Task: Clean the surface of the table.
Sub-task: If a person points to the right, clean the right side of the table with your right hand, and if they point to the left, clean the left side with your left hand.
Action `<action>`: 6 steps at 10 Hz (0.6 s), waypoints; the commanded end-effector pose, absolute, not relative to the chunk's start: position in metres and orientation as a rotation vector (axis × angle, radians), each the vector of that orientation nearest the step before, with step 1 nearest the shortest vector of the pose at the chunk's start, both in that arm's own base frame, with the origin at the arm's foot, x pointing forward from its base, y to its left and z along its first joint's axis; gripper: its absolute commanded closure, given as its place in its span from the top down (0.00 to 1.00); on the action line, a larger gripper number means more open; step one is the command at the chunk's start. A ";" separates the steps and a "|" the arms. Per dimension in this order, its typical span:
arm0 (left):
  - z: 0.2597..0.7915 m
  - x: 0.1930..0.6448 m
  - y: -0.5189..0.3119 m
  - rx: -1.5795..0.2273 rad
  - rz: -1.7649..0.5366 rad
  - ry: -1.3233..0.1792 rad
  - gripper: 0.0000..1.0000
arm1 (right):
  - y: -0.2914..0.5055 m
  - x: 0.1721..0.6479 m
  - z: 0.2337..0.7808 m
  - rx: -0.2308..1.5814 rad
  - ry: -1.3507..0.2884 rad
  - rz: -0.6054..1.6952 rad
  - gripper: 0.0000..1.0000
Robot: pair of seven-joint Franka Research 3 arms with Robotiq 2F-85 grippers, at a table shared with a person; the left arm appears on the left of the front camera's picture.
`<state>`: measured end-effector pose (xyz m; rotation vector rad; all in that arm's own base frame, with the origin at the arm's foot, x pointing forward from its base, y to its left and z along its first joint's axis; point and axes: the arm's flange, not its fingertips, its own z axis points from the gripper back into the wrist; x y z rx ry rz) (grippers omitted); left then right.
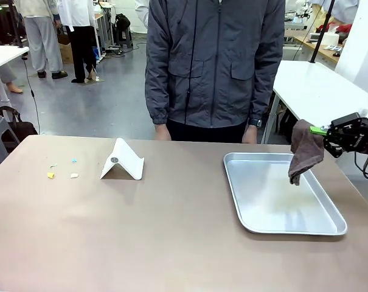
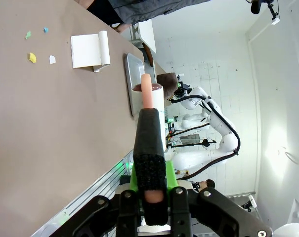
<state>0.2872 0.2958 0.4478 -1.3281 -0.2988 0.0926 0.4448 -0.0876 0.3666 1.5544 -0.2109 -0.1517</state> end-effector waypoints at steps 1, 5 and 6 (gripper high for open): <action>0.449 0.285 0.292 -1.327 0.092 -0.301 0.00 | -0.085 0.453 0.364 1.576 -0.203 -0.145 0.05; 0.449 0.285 0.292 -1.327 0.092 -0.301 0.00 | -0.085 0.453 0.364 1.576 -0.203 -0.145 0.05; 0.449 0.285 0.292 -1.327 0.092 -0.301 0.00 | -0.085 0.453 0.364 1.576 -0.203 -0.145 0.05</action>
